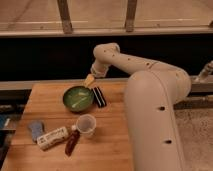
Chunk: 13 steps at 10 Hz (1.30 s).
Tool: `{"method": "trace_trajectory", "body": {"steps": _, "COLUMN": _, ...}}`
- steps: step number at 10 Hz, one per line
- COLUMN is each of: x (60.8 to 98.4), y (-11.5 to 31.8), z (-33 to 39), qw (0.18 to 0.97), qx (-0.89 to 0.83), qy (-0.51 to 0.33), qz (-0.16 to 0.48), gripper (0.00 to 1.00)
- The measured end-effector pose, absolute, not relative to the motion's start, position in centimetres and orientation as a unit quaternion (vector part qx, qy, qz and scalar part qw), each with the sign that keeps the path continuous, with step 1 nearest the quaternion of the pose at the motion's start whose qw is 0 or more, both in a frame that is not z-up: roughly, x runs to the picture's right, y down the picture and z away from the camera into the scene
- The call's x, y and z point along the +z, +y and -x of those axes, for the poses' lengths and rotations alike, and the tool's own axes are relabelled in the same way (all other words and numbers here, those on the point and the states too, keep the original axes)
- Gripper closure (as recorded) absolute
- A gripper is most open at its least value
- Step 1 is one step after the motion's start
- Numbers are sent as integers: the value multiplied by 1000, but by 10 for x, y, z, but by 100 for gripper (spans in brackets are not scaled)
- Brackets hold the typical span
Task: Pick up the ceramic cup
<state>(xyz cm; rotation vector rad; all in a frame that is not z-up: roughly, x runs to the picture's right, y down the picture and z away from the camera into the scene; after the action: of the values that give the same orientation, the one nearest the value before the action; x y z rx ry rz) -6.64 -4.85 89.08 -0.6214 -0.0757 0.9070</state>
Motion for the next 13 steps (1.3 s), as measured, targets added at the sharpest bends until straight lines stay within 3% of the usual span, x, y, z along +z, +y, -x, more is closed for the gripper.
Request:
{"method": "trace_trajectory", "body": {"steps": 7, "x": 876, "y": -51, "z": 76, "qw": 860, "qx": 405, "qy": -28, "qz": 308, "gripper": 20}}
{"method": "trace_trajectory", "body": {"steps": 13, "x": 812, "y": 18, "z": 18, "qw": 860, "qx": 403, "qy": -28, "qz": 311, "gripper": 20}}
